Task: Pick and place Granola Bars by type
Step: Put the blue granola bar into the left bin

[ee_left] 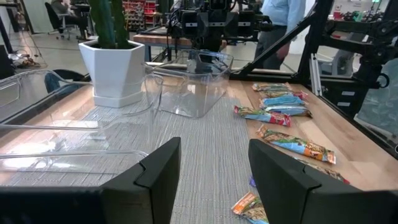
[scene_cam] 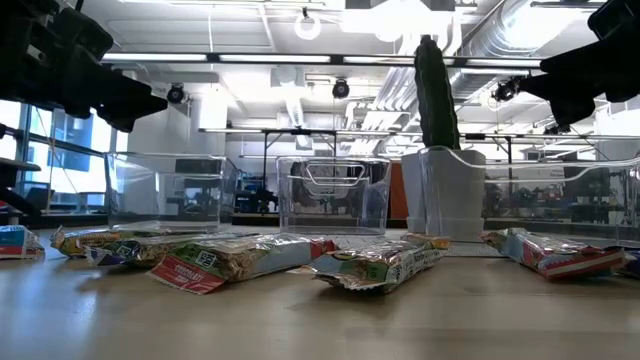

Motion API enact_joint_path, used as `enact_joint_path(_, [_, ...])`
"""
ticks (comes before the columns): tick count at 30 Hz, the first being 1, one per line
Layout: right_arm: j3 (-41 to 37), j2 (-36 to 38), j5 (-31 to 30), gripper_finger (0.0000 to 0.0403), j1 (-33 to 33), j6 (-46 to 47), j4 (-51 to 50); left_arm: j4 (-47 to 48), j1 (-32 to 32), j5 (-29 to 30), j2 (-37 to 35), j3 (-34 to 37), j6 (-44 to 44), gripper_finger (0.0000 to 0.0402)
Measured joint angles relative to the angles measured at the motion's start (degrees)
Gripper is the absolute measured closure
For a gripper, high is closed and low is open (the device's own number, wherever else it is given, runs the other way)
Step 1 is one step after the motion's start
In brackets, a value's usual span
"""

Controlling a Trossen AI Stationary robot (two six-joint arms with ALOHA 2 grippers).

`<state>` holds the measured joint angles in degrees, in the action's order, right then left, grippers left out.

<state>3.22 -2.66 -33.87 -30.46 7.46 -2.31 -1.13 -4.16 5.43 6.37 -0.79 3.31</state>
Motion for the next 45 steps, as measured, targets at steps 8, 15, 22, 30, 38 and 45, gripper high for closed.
enact_joint_path(8, [0.0, 0.0, 0.0, 0.0233, 0.0, 0.0, 0.0, 0.0, 0.0, 0.0, 0.0, 0.0, 0.0, 0.0218])
enact_joint_path(15, [0.0, 0.0, 0.0, 0.0233, 0.0, 0.0, 0.0, -1.1, 0.0, 0.0, 0.0, 0.0, 1.0, 0.0218])
enact_joint_path(22, [0.0, 0.0, 0.0, 0.0233, 0.0, 0.0, 0.0, 0.0, 0.0, 0.0, 0.0, 0.0, 1.5, 0.0218])
enact_joint_path(30, [0.0, 0.0, 0.0, 0.0233, 0.0, 0.0, 0.0, 0.0, 0.0, 0.0, 0.0, 0.0, 1.5, 0.0218])
enact_joint_path(38, [0.0, 0.0, 0.0, 0.0233, 0.0, 0.0, 0.0, -2.2, 0.0, -3.5, 0.0, 0.0, 2.8, 0.0218])
enact_joint_path(45, [0.0, 0.0, 0.0, 0.0233, 0.0, 0.0, 0.0, -3.3, 0.0, -7.3, 0.0, 0.0, 12.0, 0.0218])
